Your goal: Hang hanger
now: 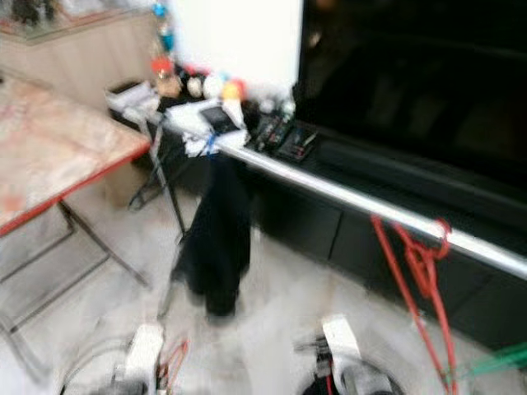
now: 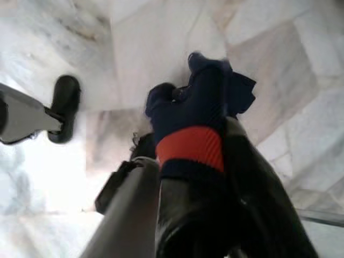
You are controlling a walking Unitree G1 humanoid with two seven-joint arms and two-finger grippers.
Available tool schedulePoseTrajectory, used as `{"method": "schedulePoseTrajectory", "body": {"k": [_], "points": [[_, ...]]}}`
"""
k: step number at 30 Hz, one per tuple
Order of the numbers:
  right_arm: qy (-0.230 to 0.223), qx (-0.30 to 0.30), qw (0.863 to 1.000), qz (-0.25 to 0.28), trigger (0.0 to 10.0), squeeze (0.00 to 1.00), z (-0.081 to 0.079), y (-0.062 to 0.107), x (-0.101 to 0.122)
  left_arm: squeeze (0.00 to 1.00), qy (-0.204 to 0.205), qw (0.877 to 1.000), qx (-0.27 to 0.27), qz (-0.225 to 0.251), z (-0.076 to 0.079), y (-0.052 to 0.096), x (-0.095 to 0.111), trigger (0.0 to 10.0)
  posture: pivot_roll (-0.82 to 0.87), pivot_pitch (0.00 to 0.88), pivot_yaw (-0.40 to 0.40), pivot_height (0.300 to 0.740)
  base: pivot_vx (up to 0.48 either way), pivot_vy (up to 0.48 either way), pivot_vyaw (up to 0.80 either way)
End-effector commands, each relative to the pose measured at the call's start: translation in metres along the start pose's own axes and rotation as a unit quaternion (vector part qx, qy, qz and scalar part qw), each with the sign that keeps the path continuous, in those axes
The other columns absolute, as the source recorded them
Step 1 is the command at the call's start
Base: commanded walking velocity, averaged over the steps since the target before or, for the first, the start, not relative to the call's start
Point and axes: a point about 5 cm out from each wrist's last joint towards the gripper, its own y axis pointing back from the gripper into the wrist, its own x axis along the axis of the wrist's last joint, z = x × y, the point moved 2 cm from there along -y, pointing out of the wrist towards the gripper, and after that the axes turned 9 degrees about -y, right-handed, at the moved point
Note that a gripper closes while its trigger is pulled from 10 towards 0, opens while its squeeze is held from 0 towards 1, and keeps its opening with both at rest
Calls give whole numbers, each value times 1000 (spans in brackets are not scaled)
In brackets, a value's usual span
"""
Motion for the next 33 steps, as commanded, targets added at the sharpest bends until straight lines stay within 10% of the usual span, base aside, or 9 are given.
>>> {"method": "schedulePoseTrajectory", "body": {"k": [1,33], "points": [[-4,-9,1000,0,10000,0,8,1,-1,0,-8,1000,-2,9,2,0,7,10000,-21,0,-10,740,-304,0,0],[-1,-9,1000,5,10000,0,10,2,3,0,-5,1000,-4,8,2,-1,10,10000,-17,0,-13,740,-302,0,0]]}}
